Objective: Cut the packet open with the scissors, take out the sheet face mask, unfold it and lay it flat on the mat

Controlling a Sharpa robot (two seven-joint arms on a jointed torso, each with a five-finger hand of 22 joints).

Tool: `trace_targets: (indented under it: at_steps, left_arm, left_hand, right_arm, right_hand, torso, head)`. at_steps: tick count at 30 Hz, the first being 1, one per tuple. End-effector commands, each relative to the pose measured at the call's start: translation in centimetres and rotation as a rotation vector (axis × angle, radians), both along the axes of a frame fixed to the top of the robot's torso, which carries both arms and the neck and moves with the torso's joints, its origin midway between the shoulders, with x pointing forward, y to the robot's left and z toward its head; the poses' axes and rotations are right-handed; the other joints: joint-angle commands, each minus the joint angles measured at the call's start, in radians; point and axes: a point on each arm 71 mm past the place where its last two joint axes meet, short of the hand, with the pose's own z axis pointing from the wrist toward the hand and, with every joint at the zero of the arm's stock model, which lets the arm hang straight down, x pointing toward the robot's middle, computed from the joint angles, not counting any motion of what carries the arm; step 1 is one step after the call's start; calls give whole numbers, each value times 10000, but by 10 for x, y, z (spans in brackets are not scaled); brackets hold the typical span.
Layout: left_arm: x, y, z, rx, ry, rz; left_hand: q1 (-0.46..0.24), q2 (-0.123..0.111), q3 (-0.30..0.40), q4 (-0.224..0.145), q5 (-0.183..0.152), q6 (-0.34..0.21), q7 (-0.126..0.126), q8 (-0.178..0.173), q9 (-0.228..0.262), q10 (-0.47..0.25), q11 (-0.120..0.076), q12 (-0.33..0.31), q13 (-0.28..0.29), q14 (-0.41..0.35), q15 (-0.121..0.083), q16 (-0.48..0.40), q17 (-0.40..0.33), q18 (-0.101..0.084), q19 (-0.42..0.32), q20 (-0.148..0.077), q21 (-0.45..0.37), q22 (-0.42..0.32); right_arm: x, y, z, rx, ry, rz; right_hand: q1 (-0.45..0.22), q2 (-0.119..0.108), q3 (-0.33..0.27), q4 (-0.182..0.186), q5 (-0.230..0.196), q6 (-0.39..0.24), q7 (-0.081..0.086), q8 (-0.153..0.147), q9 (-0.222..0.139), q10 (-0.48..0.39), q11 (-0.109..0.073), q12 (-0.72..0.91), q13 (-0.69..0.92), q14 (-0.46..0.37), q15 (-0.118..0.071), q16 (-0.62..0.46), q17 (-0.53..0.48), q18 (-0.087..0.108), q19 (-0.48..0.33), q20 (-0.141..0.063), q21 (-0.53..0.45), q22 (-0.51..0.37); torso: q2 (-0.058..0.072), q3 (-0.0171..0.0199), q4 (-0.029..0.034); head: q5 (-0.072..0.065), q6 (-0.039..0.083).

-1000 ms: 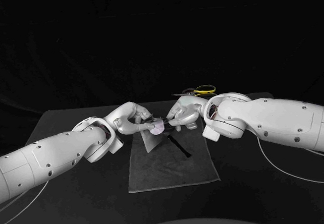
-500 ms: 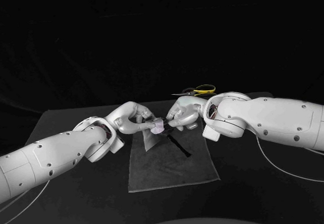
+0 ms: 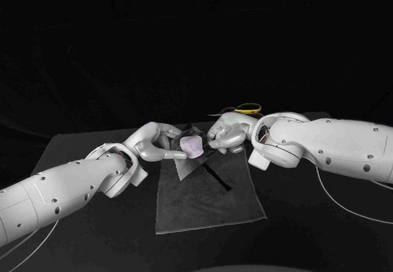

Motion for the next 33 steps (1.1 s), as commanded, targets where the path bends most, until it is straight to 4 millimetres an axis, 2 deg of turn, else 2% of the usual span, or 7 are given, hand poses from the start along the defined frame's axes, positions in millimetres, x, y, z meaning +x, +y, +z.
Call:
trace_targets:
  at_steps: [1, 6, 12, 20, 23, 28, 33]
  left_arm:
    - [2, 10, 2, -376, 357, 1073]
    - [-1, 21, 8, -742, 553, 1571]
    - [-9, 35, 16, -1156, 738, 2216]
    - [-19, 46, 26, -1568, 995, 2788]
    - [-24, 38, 24, -1470, 1773, 2315]
    - [-34, 9, 15, -789, 3455, 922]
    - [-37, -20, 7, -710, 4764, 487]
  left_hand:
    - [17, -92, -71, 4, 65, -78, 202, 61, 18, -106, 10, 65, 12, -67, -4, -70, -45, 191, -3, 88, -52, -36]
    - [96, 7, 44, 1, 67, -120, 283, 175, 55, -312, 28, 334, 60, -114, 17, -78, -166, 201, 25, 119, -162, -126]
    - [191, 821, 921, -70, 48, 139, 286, 854, 296, 74, -225, 2059, 698, 306, -196, 430, -181, 222, 390, -53, -110, -181]
    - [964, 1414, 1886, -249, 35, 385, 110, 2616, 906, -114, -488, 5034, 1933, 1209, -500, 1247, -40, 238, 1099, -350, 434, 1]
    - [813, 1534, 2084, -100, 23, 919, -187, 3359, 1187, 406, -790, 5630, 2128, 2474, -770, 1673, 1300, 241, 1527, -590, 776, 124]
    - [-894, 1983, 1897, -77, 37, 1419, -520, 3290, 1109, 1280, -1118, 5284, 1853, 3425, -1072, 1708, 2142, 107, 2222, -913, 1284, 780]
    - [-1944, 2049, 1369, -70, 22, 1289, -356, 2450, 758, 1770, -1002, 4364, 1414, 3389, -1021, 1395, 1886, 89, 2201, -908, 1205, 688]
  right_arm:
    - [2, -4, 1, -206, -342, -504]
    - [3, -8, 1, -769, -632, -702]
    - [4, -12, 0, -1802, -1194, -691]
    - [4, -15, 1, -3130, -2040, -595]
    - [3, -14, 2, -3341, -2215, -597]
    - [2, -8, 1, -3398, -2345, -579]
    - [1, 5, 0, -3448, -2282, -389]
  right_hand:
    - [60, 98, 55, -40, 35, 66, -47, 130, 234, 99, -14, 19, 18, 541, -82, 54, 4, -121, 73, -18, 56, 25]
    - [70, 93, 73, -72, 35, 66, -54, 152, 245, 113, -21, 11, 18, 546, -87, 87, 55, -121, 73, -23, 59, 32]
    - [84, 84, 94, -111, 36, 63, -60, 172, 255, 122, -27, -8, 10, 544, -92, 97, 67, -122, 76, -29, 66, 43]
    - [91, 56, 106, -152, 35, 60, -65, 193, 265, 131, -32, -31, -1, 542, -96, 110, 87, -125, 84, -34, 78, 60]
    - [92, 46, 108, -163, 35, 60, -66, 199, 268, 132, -34, -51, -13, 541, -98, 110, 86, -127, 90, -35, 87, 71]
    - [103, 33, 127, -196, 36, 44, -68, 207, 272, 118, -37, -151, -81, 526, -99, 80, 30, -112, 48, -39, 35, 17]
    - [138, 29, 190, -272, 37, 21, -69, 225, 280, 117, -41, -184, -92, 518, -103, 82, 32, -112, 46, -44, 35, 24]
  torso:
    - [0, 4, -3]
    - [-1, -2, 1]
    - [-15, -3, 13]
    - [-26, -8, 11]
    - [-23, -27, 0]
    - [-51, -61, 0]
    - [-69, -31, 7]
  head:
    - [-27, 10]
    - [-78, 54]
    - [-140, 76]
    - [-131, 152]
    - [-118, 187]
    - [-100, 157]
    - [-32, 176]
